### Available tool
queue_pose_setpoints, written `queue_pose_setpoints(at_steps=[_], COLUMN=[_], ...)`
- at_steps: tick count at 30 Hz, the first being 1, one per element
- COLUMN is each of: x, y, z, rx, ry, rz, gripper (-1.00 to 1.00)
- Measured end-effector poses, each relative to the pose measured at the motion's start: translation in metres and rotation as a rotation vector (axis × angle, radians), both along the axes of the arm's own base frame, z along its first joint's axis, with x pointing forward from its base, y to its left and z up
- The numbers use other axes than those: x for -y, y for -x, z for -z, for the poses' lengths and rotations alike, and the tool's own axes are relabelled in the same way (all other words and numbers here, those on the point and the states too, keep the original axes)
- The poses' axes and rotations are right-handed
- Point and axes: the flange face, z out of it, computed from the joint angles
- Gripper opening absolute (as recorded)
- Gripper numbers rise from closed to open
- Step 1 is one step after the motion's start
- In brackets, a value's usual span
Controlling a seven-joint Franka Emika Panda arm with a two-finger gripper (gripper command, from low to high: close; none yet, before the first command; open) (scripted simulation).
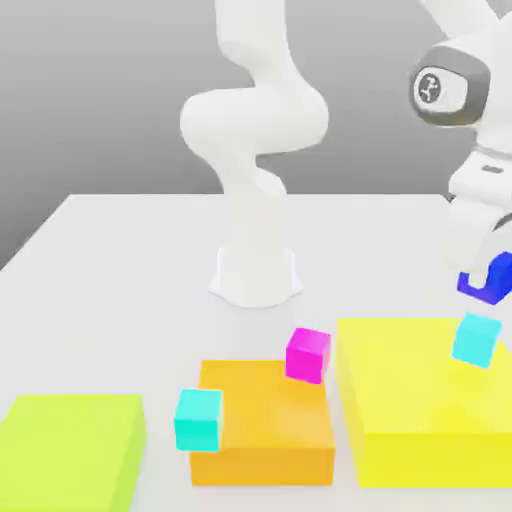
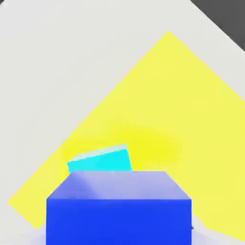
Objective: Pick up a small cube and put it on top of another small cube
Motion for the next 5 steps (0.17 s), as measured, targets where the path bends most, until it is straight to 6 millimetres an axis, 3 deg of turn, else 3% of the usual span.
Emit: queue_pose_setpoints(at_steps=[1, 5], x=[-0.0006, -0.0006], y=[0.0012, 0.0012], z=[0.0115, 0.0115], rx=[0.000, 0.000], ry=[-0.001, -0.001], rz=[-0.002, -0.002], gripper=[1.00, 1.00])
